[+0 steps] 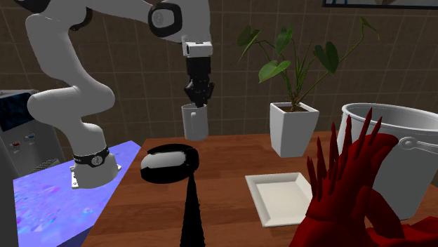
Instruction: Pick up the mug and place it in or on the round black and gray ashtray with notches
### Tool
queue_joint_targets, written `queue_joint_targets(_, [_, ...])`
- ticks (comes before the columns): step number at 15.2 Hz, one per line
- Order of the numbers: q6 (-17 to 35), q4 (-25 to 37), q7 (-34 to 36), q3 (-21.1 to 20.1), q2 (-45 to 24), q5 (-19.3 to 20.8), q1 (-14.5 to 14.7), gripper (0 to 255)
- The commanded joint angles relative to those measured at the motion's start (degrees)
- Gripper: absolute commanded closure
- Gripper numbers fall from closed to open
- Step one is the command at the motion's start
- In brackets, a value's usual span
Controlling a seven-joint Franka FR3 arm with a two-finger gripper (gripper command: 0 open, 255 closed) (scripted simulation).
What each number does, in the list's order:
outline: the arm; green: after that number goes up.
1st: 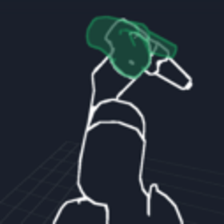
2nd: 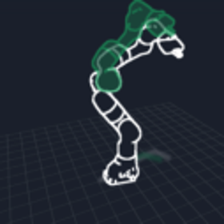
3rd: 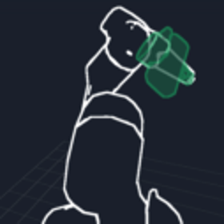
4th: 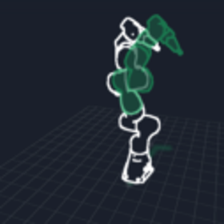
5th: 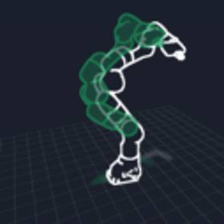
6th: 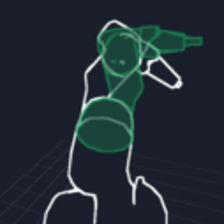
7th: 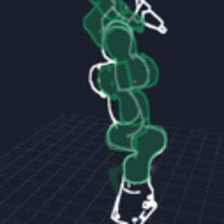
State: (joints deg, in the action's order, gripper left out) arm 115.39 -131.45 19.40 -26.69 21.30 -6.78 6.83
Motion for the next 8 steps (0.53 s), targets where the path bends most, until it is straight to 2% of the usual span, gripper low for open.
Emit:
queue_joint_targets(1, [-1.11,-4.36,-2.7,2.15,5.61,-1.8,0.74,255])
queue_joint_targets(6, [-4.76,-13.14,-7.06,6.73,17.81,-3.58,2.78,255])
queue_joint_targets(8, [-3.15,-14.51,-7.02,6.46,17.56,-3.77,2.9,255])
